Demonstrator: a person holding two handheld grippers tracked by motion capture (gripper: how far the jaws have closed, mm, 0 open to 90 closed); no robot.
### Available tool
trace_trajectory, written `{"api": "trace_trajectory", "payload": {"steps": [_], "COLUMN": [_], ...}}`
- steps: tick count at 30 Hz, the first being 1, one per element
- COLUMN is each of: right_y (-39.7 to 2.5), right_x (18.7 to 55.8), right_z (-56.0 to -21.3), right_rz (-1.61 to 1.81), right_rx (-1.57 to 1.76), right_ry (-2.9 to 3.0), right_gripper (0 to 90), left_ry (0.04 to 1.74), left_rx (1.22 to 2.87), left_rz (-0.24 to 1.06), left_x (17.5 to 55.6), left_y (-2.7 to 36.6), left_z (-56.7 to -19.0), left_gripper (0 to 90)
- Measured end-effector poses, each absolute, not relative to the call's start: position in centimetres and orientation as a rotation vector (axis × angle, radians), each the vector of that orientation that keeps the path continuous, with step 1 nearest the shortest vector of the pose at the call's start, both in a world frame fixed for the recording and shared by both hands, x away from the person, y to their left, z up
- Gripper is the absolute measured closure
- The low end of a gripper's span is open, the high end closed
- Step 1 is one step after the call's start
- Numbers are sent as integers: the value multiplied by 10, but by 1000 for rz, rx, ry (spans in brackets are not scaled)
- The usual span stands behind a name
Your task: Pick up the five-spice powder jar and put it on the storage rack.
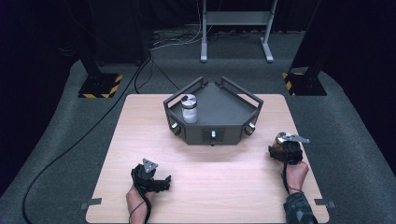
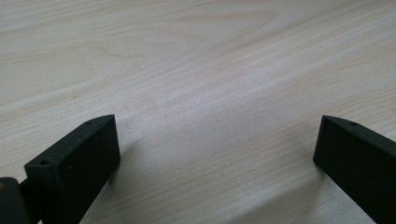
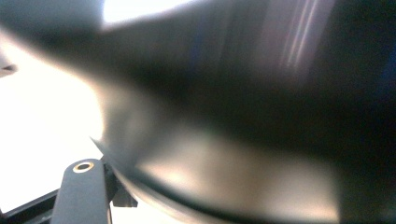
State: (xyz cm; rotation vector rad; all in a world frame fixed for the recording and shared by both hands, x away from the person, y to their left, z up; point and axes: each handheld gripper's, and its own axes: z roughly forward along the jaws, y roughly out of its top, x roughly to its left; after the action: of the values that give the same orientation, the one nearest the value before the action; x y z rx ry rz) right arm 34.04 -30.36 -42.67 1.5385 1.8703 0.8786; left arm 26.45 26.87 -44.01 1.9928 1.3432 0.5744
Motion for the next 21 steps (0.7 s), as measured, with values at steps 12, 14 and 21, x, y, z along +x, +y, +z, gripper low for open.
{"api": "trace_trajectory", "payload": {"steps": [12,14,21], "right_y": [-307,-307,-305], "right_x": [340,340,341], "right_z": [-407,-404,-396], "right_rz": [906,909,912], "right_rx": [1547,1545,1532], "right_ry": [1864,1867,1881], "right_gripper": [299,299,298], "left_ry": [1344,1344,1344], "left_rx": [1993,1993,1992], "left_rz": [575,575,575], "left_x": [264,264,264], "left_y": [269,269,269], "left_z": [-440,-440,-440], "left_gripper": [3,3,3]}}
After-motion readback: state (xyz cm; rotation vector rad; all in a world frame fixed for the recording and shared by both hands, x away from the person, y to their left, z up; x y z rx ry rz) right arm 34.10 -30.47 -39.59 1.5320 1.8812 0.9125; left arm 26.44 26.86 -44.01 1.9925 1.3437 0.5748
